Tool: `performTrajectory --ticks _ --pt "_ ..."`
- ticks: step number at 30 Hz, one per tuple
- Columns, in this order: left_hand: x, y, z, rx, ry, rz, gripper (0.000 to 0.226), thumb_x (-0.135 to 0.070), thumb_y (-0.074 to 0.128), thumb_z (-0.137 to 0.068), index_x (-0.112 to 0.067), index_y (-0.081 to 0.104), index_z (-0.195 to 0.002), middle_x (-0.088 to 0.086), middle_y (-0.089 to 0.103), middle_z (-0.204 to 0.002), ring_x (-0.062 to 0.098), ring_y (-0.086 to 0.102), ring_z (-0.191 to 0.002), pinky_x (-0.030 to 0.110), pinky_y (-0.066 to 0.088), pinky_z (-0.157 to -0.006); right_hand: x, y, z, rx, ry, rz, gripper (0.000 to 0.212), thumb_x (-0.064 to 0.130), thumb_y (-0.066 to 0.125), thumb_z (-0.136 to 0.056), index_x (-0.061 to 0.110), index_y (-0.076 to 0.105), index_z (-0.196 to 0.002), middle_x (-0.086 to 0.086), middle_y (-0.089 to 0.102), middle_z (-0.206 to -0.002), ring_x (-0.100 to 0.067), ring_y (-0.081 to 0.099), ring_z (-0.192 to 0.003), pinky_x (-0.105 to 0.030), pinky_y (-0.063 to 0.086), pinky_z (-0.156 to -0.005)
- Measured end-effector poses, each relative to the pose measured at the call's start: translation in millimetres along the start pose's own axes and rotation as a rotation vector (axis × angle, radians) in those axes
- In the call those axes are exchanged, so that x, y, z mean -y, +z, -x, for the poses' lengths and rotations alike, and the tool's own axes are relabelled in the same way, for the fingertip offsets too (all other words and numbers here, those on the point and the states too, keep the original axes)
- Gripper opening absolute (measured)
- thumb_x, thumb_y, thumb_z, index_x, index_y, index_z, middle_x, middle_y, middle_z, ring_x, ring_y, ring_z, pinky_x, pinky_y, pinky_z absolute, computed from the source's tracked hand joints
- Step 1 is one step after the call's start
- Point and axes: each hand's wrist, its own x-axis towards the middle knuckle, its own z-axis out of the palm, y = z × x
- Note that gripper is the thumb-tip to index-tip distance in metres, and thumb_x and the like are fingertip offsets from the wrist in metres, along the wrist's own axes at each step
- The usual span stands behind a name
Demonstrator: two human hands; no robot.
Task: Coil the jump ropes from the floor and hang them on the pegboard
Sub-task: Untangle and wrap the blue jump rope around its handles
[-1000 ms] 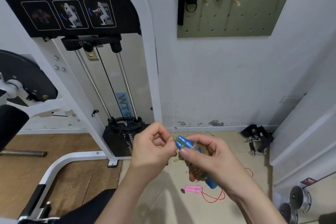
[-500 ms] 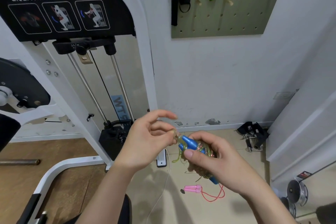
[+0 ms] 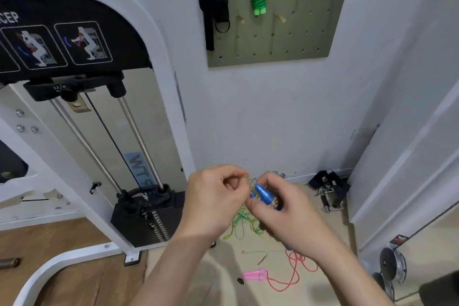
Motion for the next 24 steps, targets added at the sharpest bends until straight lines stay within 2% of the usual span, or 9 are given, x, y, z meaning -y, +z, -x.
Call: performTrajectory --ticks 2,5,7,9,12,15,19,21,24 --pt "-4 14 -14 -0.038 -0.094 0.062 0.022 -0.006 0.067 -0.072 -0.026 0.072 -0.064 -0.004 0.063 -0.057 0.002 0.052 -0.051 0.015 0.045 -0.056 -5 -11 -12 -0.081 -0.098 0.252 0.021 0.044 0.060 -0.078 0.029 0.047 -0.089 0.008 0.054 -0.065 -0.012 0.047 -0.056 -0.034 0.041 -0.055" --pt "-11 37 -40 -0.052 -0.229 0.238 0.020 -0.001 0.065 -0.074 -0.018 0.072 -0.065 -0.003 0.063 -0.053 0.007 0.054 -0.049 0.020 0.045 -0.052 -10 -29 -35 -0.132 -0.180 0.356 0.024 0.047 0.056 -0.084 0.042 0.047 -0.105 0.018 0.055 -0.071 -0.004 0.049 -0.063 -0.022 0.037 -0.057" --pt "-18 49 -61 -0.003 -0.299 0.366 0.022 0.004 0.064 -0.076 -0.013 0.072 -0.065 0.004 0.064 -0.055 0.010 0.053 -0.047 0.022 0.044 -0.049 -17 -45 -56 -0.150 -0.219 0.352 0.022 0.049 0.054 -0.087 0.043 0.048 -0.108 0.020 0.054 -0.071 -0.002 0.049 -0.065 -0.021 0.037 -0.059" --pt "-26 59 -85 0.081 -0.344 0.465 0.021 0.005 0.065 -0.080 -0.010 0.072 -0.067 0.008 0.063 -0.057 0.010 0.053 -0.047 0.020 0.045 -0.048 -25 -64 -79 -0.130 -0.234 0.245 0.015 0.048 0.055 -0.088 0.039 0.050 -0.100 0.017 0.055 -0.070 -0.006 0.053 -0.061 -0.030 0.044 -0.059" --pt "-40 73 -115 0.186 -0.340 0.571 0.010 0.003 0.068 -0.081 -0.005 0.072 -0.076 0.009 0.064 -0.060 0.011 0.058 -0.053 0.018 0.049 -0.051 -30 -94 -111 -0.064 -0.194 0.005 0.014 0.044 0.057 -0.089 0.031 0.052 -0.091 -0.001 0.059 -0.066 -0.022 0.060 -0.055 -0.040 0.050 -0.055" --pt "-52 86 -137 0.266 -0.311 0.694 0.006 -0.004 0.068 -0.077 -0.002 0.072 -0.081 0.007 0.066 -0.063 0.011 0.060 -0.057 0.017 0.052 -0.058 -30 -121 -138 -0.026 -0.155 -0.226 0.013 0.031 0.062 -0.092 0.024 0.055 -0.083 0.002 0.057 -0.060 -0.021 0.058 -0.051 -0.030 0.044 -0.048" --pt "-64 103 -165 0.282 -0.256 0.779 0.011 -0.015 0.064 -0.074 -0.009 0.072 -0.073 0.003 0.067 -0.071 0.009 0.058 -0.064 0.016 0.050 -0.065 -26 -143 -171 0.036 -0.142 -0.395 0.011 0.013 0.060 -0.091 0.012 0.058 -0.080 -0.006 0.060 -0.067 -0.024 0.061 -0.061 -0.031 0.045 -0.056" --pt "-72 109 -179 0.249 -0.205 0.761 0.014 -0.013 0.062 -0.080 -0.013 0.070 -0.069 0.002 0.066 -0.071 0.008 0.060 -0.067 0.017 0.048 -0.064 -21 -148 -187 -0.011 -0.179 -0.376 0.010 0.012 0.061 -0.084 0.013 0.058 -0.075 -0.016 0.062 -0.070 -0.028 0.056 -0.064 -0.034 0.044 -0.059" --pt "-82 114 -205 0.105 -0.050 0.478 0.019 -0.007 0.059 -0.091 -0.013 0.066 -0.074 0.000 0.067 -0.067 0.009 0.061 -0.065 0.022 0.047 -0.066 -9 -153 -210 -0.110 -0.194 -0.398 0.009 0.017 0.058 -0.077 0.012 0.056 -0.070 -0.021 0.061 -0.070 -0.025 0.053 -0.060 -0.038 0.043 -0.057"
